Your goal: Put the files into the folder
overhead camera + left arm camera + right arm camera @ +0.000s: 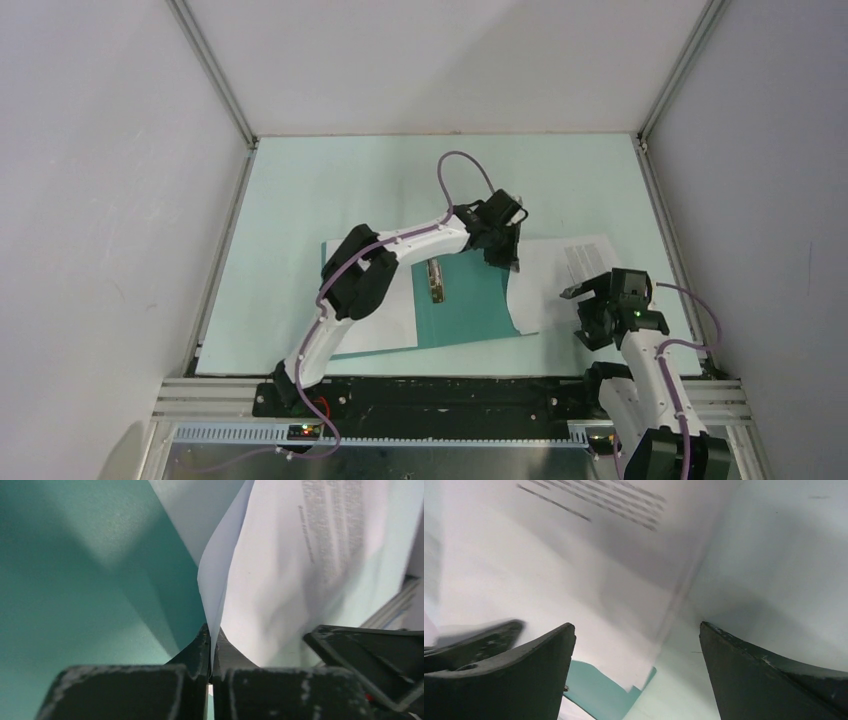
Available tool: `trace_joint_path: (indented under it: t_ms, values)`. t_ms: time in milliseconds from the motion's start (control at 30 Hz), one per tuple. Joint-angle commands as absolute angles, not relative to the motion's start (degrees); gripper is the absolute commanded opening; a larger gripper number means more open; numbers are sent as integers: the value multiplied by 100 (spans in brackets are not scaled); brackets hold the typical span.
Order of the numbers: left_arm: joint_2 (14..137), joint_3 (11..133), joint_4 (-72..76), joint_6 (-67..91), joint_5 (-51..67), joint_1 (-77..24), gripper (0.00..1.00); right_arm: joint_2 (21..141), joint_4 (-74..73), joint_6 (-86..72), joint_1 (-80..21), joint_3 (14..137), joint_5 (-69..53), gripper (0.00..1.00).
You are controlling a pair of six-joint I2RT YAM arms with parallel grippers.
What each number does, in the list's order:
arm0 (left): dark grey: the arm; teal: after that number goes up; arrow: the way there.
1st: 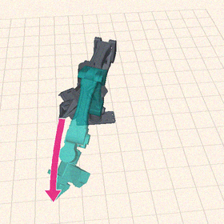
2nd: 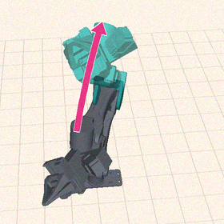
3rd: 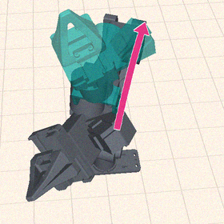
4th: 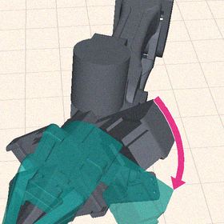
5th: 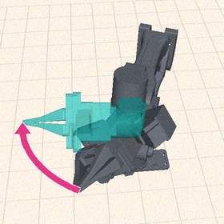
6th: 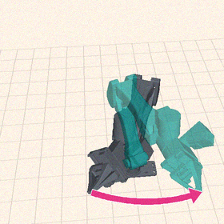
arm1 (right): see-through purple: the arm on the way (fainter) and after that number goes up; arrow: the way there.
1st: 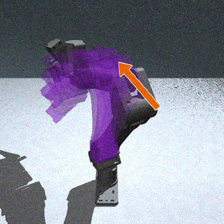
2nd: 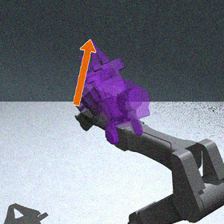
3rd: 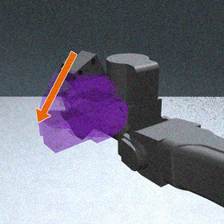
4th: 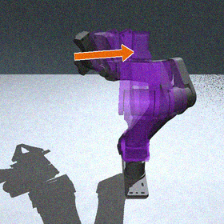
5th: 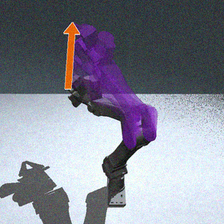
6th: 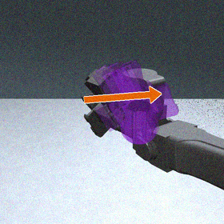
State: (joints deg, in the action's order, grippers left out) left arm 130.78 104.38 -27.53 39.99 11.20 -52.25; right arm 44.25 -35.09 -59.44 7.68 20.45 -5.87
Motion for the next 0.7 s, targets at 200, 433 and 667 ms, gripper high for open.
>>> trace_joint_path:
  t_ms: [200,433,667]
  values:
    - [11499,9880,-2114,6281,1900,-4257,0,4670,-3359,-5919,691,2530,-1467,100]
    - [10846,8470,-1221,7336,2269,-3897,0,4936,-1513,-6928,116,2524,-1664,99]
    - [10453,7624,-361,8003,2472,-3695,0,5932,-127,-7680,-551,2514,-1591,100]
